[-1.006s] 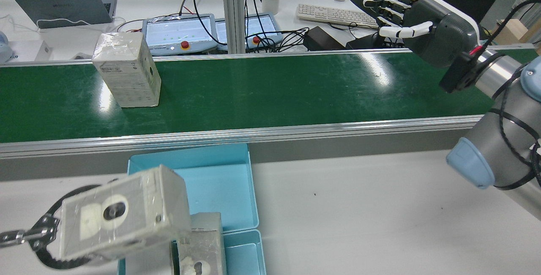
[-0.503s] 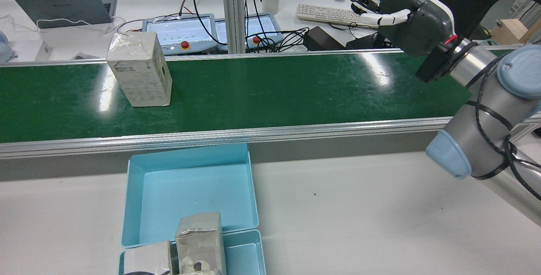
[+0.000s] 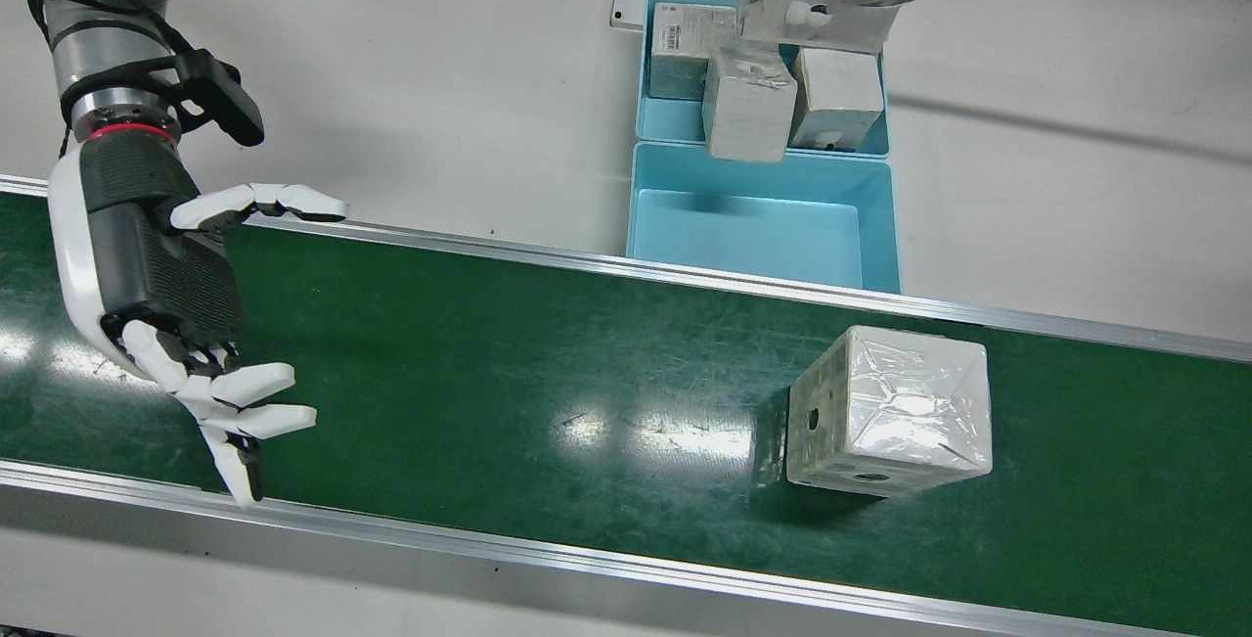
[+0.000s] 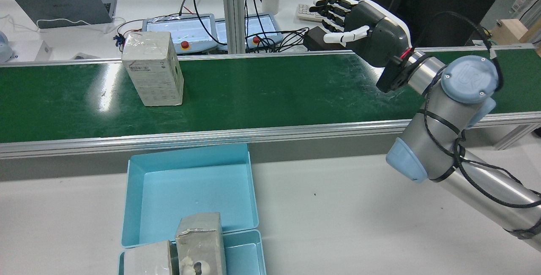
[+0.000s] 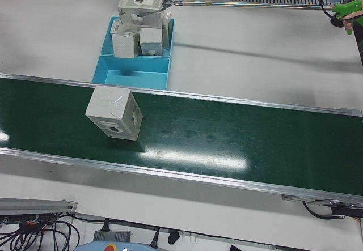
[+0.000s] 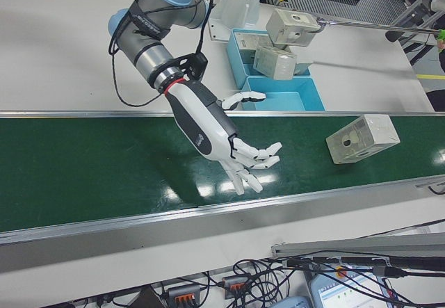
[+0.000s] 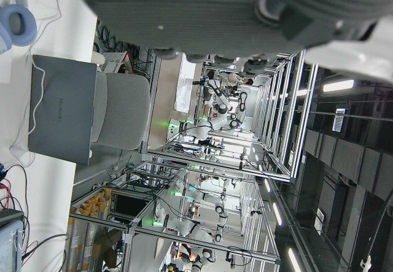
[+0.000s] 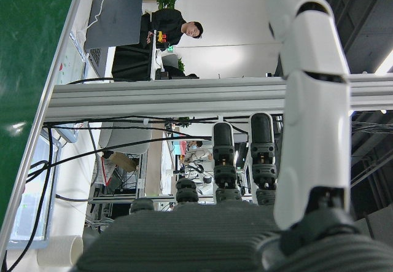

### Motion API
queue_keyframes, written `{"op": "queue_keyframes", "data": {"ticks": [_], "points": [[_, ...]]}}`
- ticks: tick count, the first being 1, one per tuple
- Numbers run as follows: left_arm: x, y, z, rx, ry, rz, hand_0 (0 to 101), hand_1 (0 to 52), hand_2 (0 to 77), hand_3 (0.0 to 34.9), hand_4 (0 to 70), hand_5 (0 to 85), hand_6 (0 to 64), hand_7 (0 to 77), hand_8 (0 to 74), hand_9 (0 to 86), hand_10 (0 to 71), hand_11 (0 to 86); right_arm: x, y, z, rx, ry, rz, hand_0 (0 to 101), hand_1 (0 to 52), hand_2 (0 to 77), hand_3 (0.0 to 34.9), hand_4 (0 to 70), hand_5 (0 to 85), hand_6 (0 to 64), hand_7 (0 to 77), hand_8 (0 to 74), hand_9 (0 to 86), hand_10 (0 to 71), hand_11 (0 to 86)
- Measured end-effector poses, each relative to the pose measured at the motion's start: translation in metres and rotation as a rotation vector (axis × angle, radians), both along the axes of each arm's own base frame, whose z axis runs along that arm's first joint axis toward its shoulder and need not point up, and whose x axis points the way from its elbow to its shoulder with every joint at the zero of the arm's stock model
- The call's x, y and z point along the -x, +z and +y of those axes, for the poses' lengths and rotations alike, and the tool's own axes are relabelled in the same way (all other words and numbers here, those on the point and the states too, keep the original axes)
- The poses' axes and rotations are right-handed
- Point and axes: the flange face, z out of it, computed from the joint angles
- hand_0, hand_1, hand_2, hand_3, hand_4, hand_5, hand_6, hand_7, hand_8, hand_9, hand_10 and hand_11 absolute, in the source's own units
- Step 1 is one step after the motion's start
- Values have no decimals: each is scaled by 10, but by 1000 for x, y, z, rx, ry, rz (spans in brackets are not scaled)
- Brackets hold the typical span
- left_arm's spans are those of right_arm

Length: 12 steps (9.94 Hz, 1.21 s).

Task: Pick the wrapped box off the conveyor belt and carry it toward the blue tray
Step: 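Lower the right hand toward the plastic-wrapped white box on the belt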

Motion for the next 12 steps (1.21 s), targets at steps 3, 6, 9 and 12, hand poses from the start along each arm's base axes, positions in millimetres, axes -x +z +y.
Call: {"op": "queue_keyframes", "data": {"ticks": [3,6,9,12], "points": [[0,0,0,0,0,0,0,0,5,0,0,11,0,5,0,0,5,0,51,-22,9,41,-7,35,515,224,235,154,191,327,98,300,16,82,0,11],[0,0,0,0,0,0,0,0,5,0,0,11,0,0,0,0,5,0,87,-33,8,63,3,43,508,142,164,173,164,322,65,251,16,71,0,11],[0,0,0,0,0,0,0,0,5,0,0,11,0,0,0,0,0,0,114,-49,-2,62,-2,55,497,147,131,227,98,289,44,218,0,49,0,11],[0,0,0,0,0,0,0,0,5,0,0,5,0,0,0,0,5,0,121,-76,-2,27,-3,39,492,147,147,245,71,295,44,224,0,49,0,11]]}}
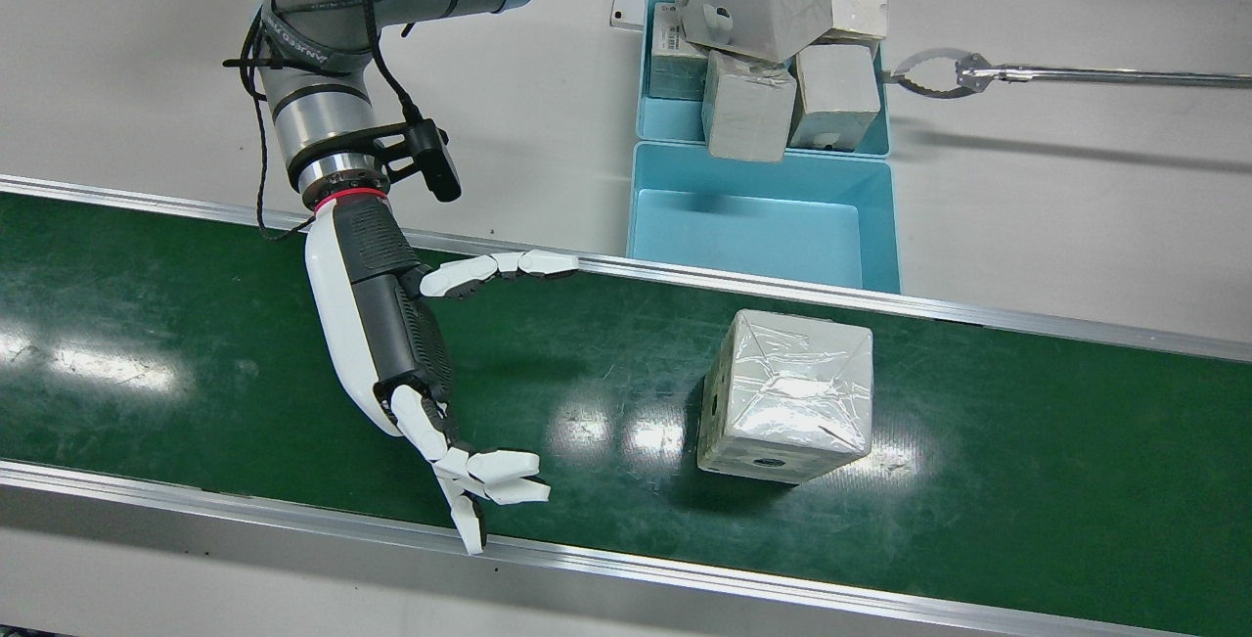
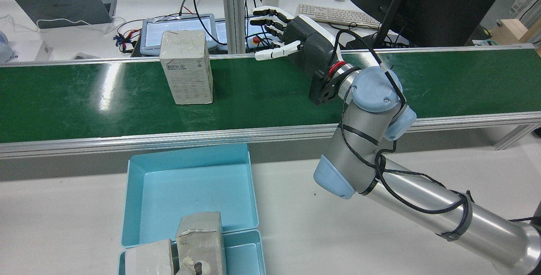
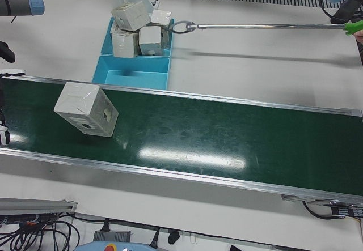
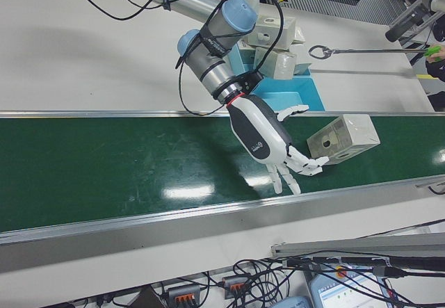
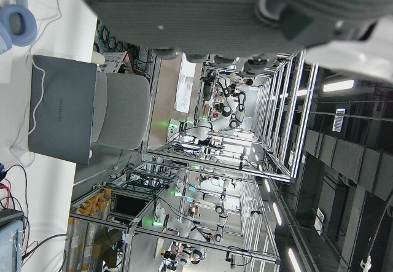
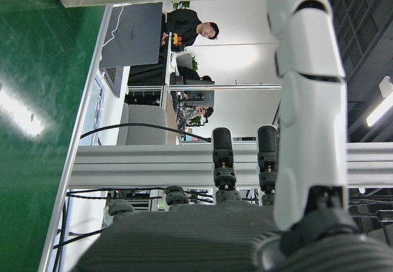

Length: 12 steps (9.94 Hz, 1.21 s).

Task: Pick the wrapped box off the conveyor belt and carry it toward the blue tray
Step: 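Lower the right hand toward the plastic-wrapped white box on the belt, then close the right hand's fingers around the wrapped box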

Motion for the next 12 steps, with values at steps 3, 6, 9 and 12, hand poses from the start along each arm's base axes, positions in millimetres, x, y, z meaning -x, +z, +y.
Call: {"op": "queue_keyframes", "data": {"ticks": [3,6,9,12], "points": [[0,0,0,0,0,0,0,0,5,0,0,11,0,0,0,0,5,0,4,-1,6,-6,-11,0,492,164,169,245,98,311,44,245,0,49,0,11],[0,0,0,0,0,0,0,0,5,0,0,5,0,0,0,0,5,0,20,1,14,-7,-30,13,487,164,191,242,98,311,44,245,0,60,0,11],[0,0,0,0,0,0,0,0,5,0,0,11,0,0,5,0,5,0,21,12,18,1,-32,27,487,164,196,238,82,311,44,229,0,60,0,11],[0,0,0,0,0,0,0,0,5,0,0,11,0,0,0,0,5,0,21,15,18,7,-19,27,487,175,196,243,82,311,22,224,0,60,0,11]]}}
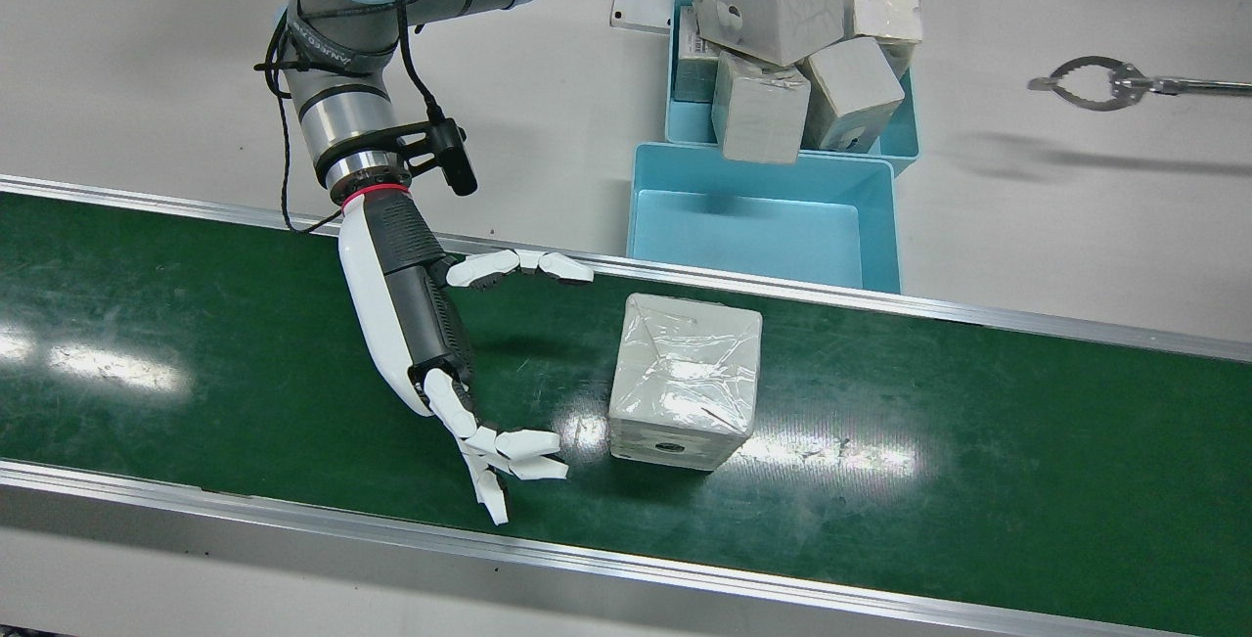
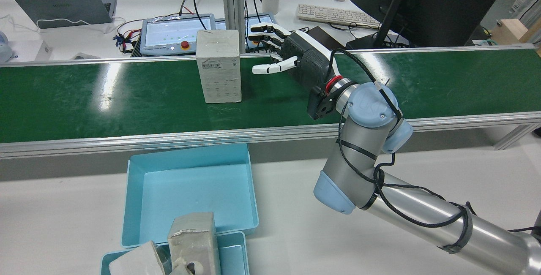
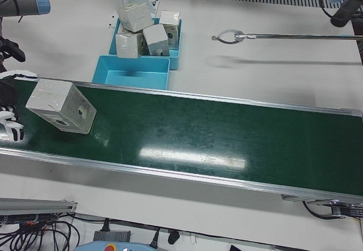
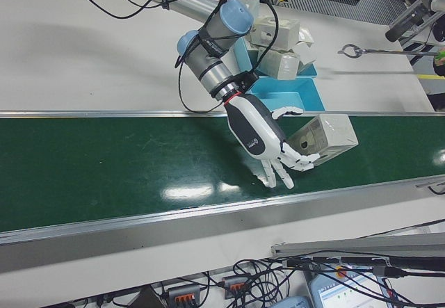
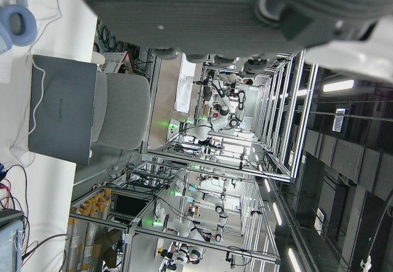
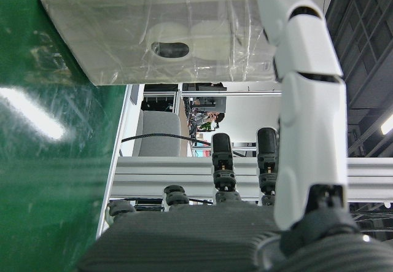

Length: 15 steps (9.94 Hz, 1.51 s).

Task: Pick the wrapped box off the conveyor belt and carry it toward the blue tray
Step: 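Close the right hand's fingers around the wrapped box, then lift the held box off the belt and swing it toward the blue tray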

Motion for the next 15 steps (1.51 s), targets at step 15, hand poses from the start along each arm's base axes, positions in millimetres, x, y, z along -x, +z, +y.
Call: {"op": "queue_keyframes", "data": {"ticks": [15], "points": [[0,0,0,0,0,0,0,0,5,0,0,11,0,5,0,0,0,0,12,-23,8,16,72,-12,549,185,311,163,196,387,158,382,147,202,49,11]]}}
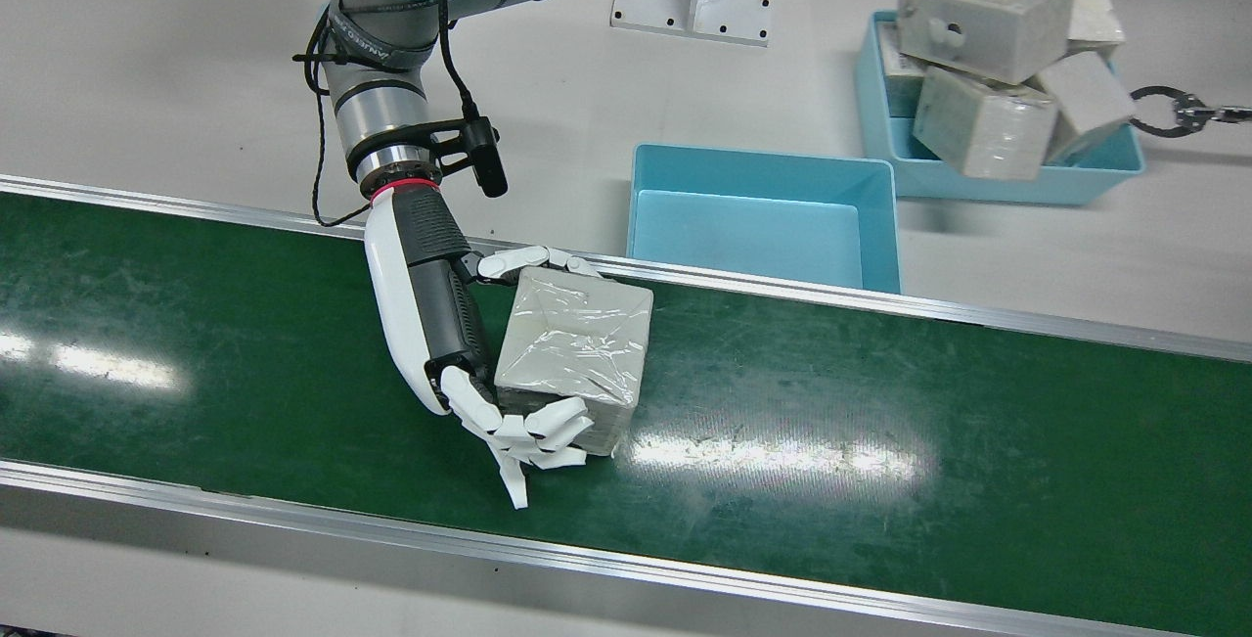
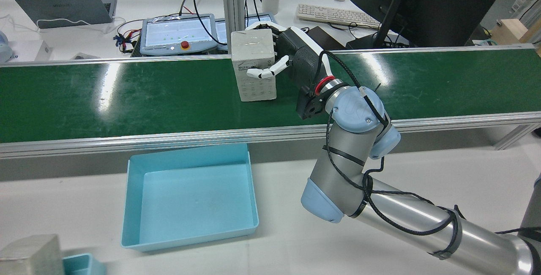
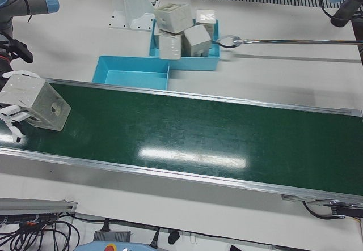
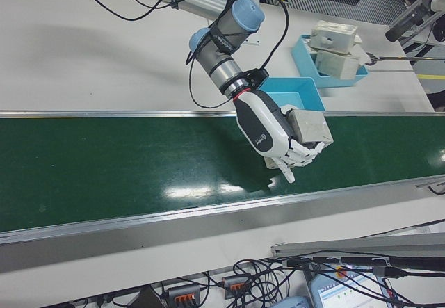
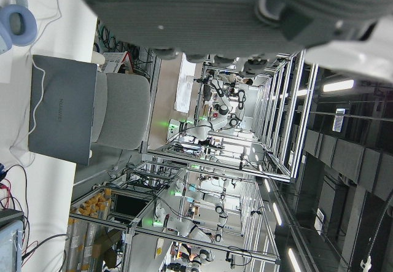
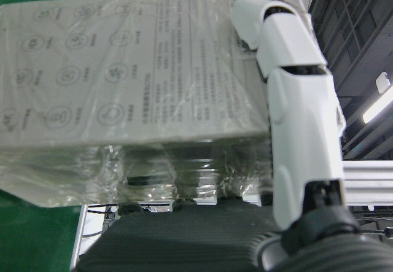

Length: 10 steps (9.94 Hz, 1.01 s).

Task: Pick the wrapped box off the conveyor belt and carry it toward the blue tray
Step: 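Lift the held box off the belt and swing it toward the blue tray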

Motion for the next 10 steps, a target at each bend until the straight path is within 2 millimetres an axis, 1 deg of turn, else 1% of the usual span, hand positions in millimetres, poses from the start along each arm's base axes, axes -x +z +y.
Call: {"op": "queue_keyframes", "data": {"ticks": [1,2,3,4,5,6,7,8,9,10], "points": [[0,0,0,0,0,0,0,0,5,0,0,11,0,5,5,0,0,0,-10,-1,8,15,3,17,570,175,327,138,213,404,175,387,240,295,136,11],[0,0,0,0,0,0,0,0,5,0,0,11,0,0,0,0,5,0,-23,-1,15,26,8,29,570,175,327,138,213,404,175,387,240,295,136,11],[0,0,0,0,0,0,0,0,5,0,0,11,0,0,0,0,0,0,-42,-6,25,17,17,21,546,0,240,29,338,545,322,535,442,464,415,284],[0,0,0,0,0,0,0,0,5,0,0,11,0,0,0,0,0,0,-62,-19,37,-12,27,0,506,0,169,0,349,584,322,535,442,464,415,284],[0,0,0,0,0,0,0,0,5,0,0,11,0,5,0,0,5,0,-76,-37,54,-49,31,-22,493,0,218,1,360,633,387,649,475,507,496,365],[0,0,0,0,0,0,0,0,5,0,0,11,0,5,0,0,5,0,-78,-52,73,-74,29,-40,493,0,218,1,360,633,387,649,475,507,496,365],[0,0,0,0,0,0,0,0,5,0,0,11,0,0,0,0,5,0,-68,-59,90,-84,19,-48,495,0,262,5,360,676,409,704,524,605,551,409],[0,0,0,0,0,0,0,0,5,0,0,5,0,0,5,0,5,0,-51,-65,105,-91,13,-41,495,0,284,3,360,698,420,704,524,638,556,415],[0,0,0,0,0,0,0,0,5,0,0,5,0,0,5,0,5,0,-32,-74,118,-102,12,-25,493,0,300,3,365,693,442,693,540,704,556,420],[0,0,0,0,0,0,0,0,5,0,0,11,0,5,0,0,5,0,-11,-83,127,-111,9,-12,493,0,300,3,365,693,442,693,540,704,562,436]]}}
